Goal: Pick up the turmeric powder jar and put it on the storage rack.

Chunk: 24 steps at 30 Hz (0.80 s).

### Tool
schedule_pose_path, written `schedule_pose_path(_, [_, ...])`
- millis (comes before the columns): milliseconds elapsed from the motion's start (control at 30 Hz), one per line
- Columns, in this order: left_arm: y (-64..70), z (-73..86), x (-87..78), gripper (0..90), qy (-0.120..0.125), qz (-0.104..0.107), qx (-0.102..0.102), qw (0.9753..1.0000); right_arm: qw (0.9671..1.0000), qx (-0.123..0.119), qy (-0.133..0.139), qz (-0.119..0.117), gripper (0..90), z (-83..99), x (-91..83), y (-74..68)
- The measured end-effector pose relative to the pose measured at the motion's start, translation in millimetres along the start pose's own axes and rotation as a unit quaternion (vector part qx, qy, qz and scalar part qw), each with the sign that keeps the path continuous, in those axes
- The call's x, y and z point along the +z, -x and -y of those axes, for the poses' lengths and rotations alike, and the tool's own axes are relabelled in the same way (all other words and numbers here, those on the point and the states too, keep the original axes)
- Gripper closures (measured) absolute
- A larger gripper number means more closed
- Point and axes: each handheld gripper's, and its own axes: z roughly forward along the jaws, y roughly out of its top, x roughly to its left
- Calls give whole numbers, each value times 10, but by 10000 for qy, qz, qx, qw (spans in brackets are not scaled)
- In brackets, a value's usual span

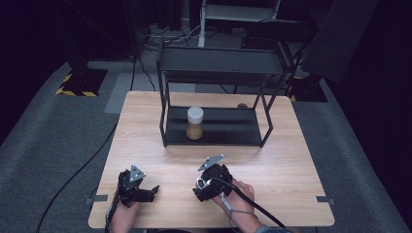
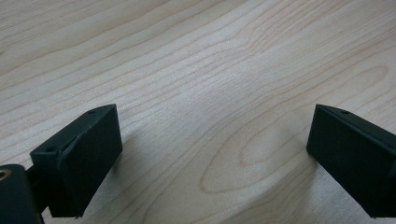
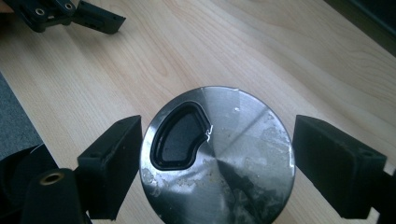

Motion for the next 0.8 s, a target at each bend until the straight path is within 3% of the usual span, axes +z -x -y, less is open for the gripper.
schedule_pose_path(500, [-6, 0, -1, 29, -1, 9, 15, 10000, 9992, -61, -392, 10, 300, -138, 82, -29])
schedule_pose_path(800, [-7, 0, -1, 29, -2, 11, 16, 10000, 9992, -102, -376, 66, 311, -134, 79, -51])
